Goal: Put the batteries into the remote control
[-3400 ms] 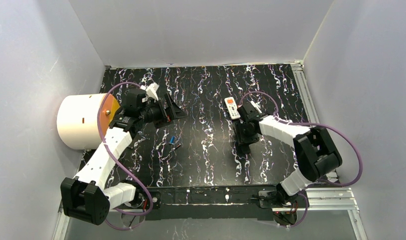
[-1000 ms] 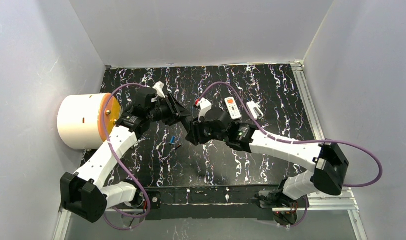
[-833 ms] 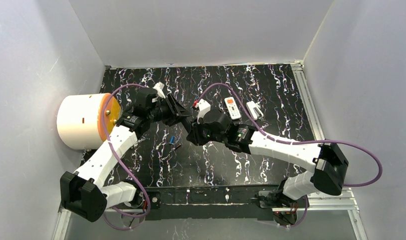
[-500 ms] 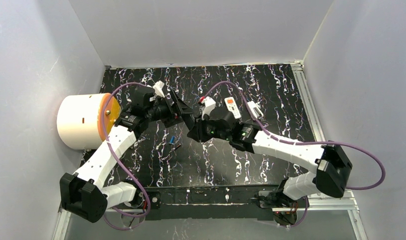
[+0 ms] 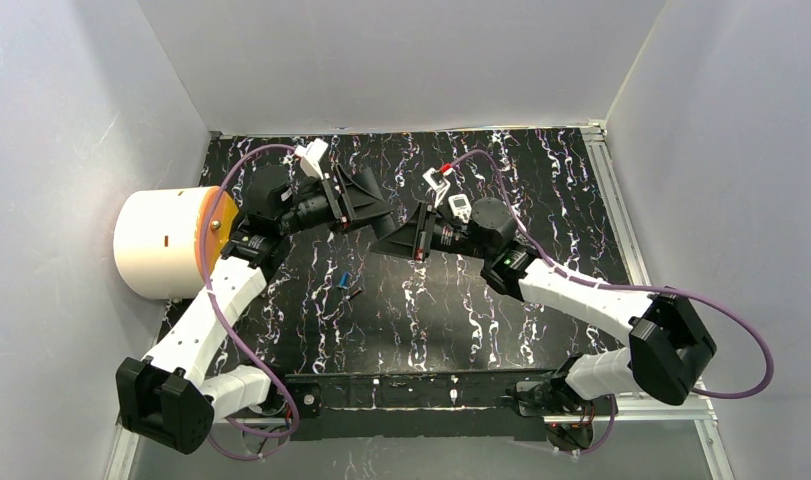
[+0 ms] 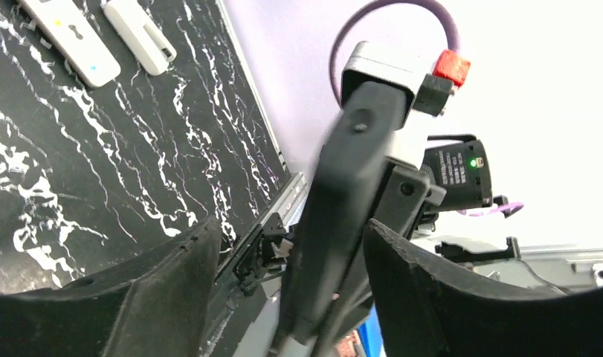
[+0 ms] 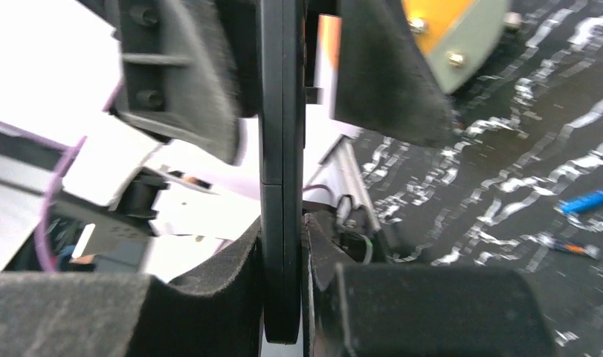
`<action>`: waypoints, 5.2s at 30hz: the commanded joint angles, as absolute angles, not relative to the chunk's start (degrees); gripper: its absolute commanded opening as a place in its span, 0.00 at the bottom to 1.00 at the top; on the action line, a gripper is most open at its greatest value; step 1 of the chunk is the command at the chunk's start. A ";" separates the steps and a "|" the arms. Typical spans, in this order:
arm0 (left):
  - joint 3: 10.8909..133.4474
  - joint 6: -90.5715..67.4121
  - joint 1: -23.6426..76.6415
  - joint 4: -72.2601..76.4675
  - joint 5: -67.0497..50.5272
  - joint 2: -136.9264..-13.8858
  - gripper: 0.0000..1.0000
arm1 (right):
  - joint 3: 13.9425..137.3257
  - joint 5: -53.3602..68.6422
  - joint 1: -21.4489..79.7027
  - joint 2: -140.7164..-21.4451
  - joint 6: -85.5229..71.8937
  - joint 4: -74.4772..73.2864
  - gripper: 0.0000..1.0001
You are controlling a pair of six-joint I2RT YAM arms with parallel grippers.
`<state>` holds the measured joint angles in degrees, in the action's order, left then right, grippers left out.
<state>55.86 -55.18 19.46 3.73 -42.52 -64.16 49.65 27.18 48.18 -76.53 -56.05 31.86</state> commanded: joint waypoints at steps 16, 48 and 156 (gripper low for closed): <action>54.76 -59.31 18.83 17.58 -52.66 -59.77 0.35 | 47.90 41.93 45.61 -80.58 -75.20 56.92 0.11; 51.16 -63.89 18.54 21.38 -44.79 -58.24 0.00 | 45.99 28.75 45.79 -74.77 -64.72 50.28 0.77; 37.46 -58.95 16.96 29.82 -32.57 -54.23 0.00 | 49.99 8.30 47.57 -69.00 -72.37 10.68 0.08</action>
